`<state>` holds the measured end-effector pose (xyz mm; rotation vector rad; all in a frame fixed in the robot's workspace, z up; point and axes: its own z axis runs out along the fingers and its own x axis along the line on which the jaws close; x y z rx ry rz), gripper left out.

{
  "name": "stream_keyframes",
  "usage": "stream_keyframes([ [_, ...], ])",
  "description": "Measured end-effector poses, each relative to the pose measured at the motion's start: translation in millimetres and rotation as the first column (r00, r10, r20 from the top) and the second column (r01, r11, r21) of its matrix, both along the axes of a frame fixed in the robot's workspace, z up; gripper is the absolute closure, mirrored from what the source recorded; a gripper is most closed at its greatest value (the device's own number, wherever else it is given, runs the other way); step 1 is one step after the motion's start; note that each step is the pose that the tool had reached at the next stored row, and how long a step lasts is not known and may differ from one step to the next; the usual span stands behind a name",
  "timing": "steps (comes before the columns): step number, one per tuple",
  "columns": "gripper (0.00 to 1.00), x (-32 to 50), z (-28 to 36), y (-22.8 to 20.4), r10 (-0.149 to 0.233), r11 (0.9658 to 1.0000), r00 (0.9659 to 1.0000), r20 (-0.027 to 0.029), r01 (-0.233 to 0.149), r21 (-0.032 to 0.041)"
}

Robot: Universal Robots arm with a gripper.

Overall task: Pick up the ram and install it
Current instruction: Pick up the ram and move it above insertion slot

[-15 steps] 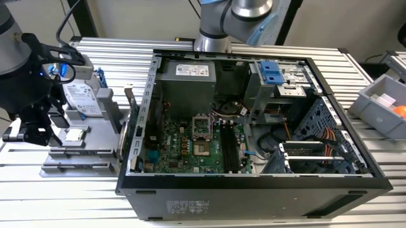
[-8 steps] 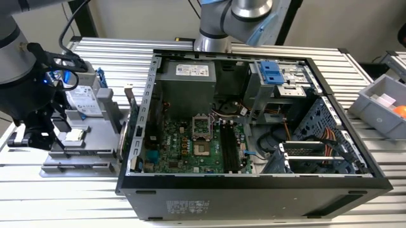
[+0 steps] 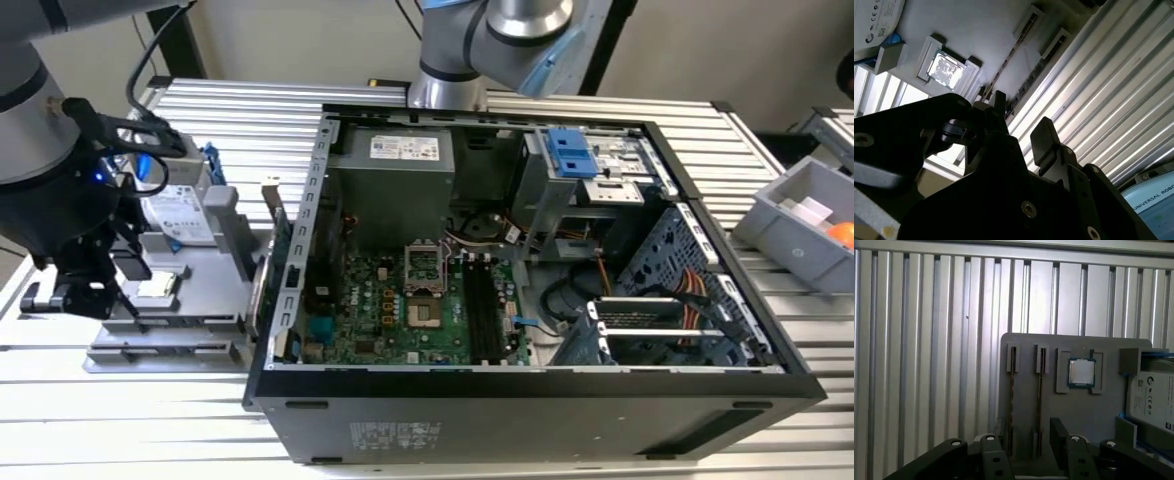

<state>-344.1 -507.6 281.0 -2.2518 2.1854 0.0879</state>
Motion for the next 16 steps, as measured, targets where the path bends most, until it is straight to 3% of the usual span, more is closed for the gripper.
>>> stream_keyframes([
  [6, 0.0, 0.0, -7.1, 0.0, 0.0, 1.0, 1.0, 0.003, 0.0, -0.0002],
  [16, 0.0, 0.2, -23.5, -0.1, 0.0, 1.0, 1.0, 0.0034, 0.0, -0.0001],
])
